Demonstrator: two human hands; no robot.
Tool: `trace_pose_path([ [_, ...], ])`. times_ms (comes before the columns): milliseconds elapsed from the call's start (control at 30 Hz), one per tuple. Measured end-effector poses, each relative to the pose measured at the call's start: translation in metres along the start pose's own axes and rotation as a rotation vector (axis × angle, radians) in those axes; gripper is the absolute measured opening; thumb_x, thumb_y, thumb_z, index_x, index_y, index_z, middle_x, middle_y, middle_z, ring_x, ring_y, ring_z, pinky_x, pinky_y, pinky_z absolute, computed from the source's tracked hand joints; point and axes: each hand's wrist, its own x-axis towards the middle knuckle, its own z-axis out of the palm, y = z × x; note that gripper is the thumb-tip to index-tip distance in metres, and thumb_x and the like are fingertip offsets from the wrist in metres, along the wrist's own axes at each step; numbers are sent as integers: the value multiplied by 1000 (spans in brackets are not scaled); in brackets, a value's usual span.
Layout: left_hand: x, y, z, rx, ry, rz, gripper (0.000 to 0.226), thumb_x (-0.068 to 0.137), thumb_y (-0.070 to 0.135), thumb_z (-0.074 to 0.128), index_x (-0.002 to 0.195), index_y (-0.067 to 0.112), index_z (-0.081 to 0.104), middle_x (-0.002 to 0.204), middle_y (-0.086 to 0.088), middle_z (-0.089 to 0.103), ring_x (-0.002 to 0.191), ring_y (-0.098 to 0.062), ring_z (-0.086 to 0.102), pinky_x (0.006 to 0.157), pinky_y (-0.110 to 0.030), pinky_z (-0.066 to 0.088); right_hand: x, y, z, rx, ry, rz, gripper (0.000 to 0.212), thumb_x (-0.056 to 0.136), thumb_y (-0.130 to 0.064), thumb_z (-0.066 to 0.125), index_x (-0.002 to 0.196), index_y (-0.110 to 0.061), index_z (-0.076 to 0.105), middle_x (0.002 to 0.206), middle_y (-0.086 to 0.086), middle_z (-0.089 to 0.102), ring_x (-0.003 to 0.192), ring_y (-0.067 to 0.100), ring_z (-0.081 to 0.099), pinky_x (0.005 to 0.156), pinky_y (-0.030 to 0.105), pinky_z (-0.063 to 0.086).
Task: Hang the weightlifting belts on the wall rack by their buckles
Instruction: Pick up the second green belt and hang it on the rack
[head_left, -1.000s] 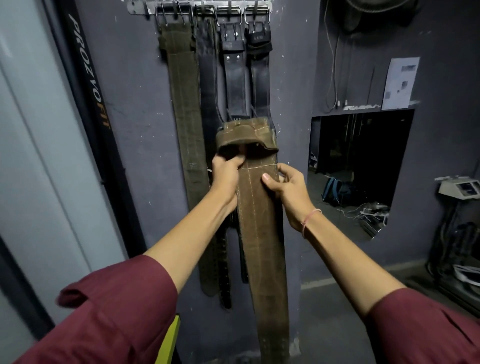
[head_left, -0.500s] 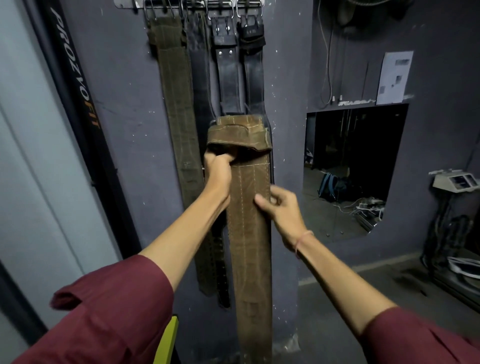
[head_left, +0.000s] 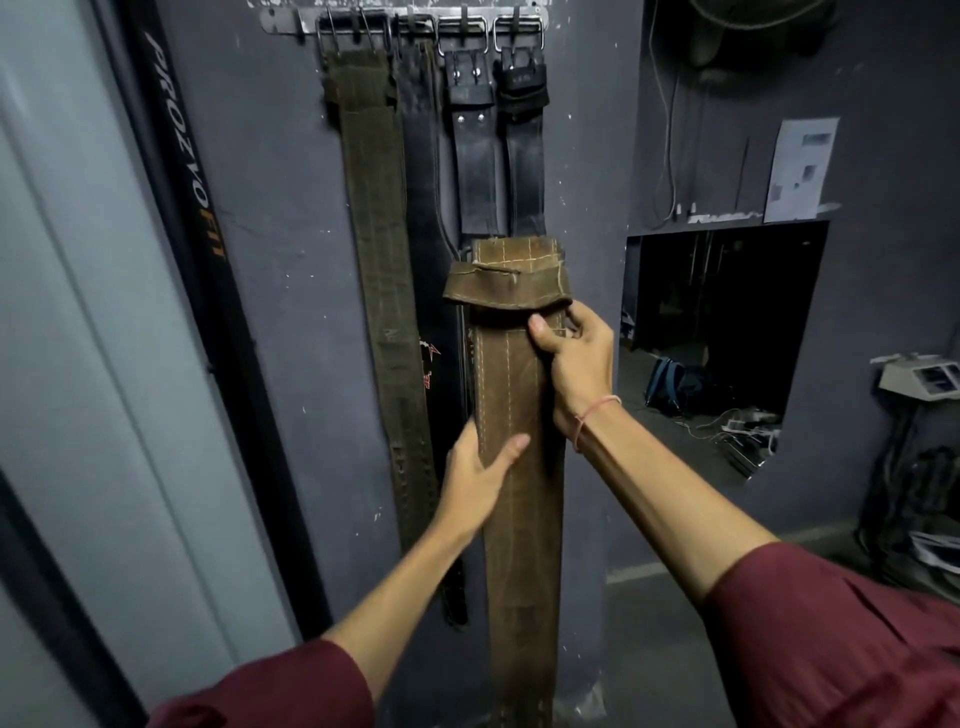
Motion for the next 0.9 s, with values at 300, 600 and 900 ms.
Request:
trace_pose_path([
  [300, 38, 55, -31, -428, -58, -26, 25, 89, 5, 41, 102, 6, 63, 102, -16, 68, 95, -24, 66, 90, -37, 52, -6, 4, 8, -9, -32, -23, 17, 89, -1, 65, 106, -2, 66, 95, 6, 74, 89, 18, 70, 80, 34, 58],
  [600, 80, 115, -74, -472, -118, -45, 36, 94, 36, 44, 109, 13, 68, 100, -8, 72, 96, -21, 64, 81, -35, 50, -13, 8, 20, 0, -173, -10, 25, 91, -3, 64, 115, -8, 64, 107, 12, 73, 101, 28, 71, 88, 42, 58],
  [900, 110, 98, -76, -220, 240, -102, 53, 103, 43, 41, 133, 1, 50, 124, -17, 66, 115, -29, 63, 103, -44, 49, -15, 34, 39, -63, -195, 62, 32, 95, -2, 45, 120, -8, 65, 118, 16, 68, 115, 33, 62, 102, 47, 49],
])
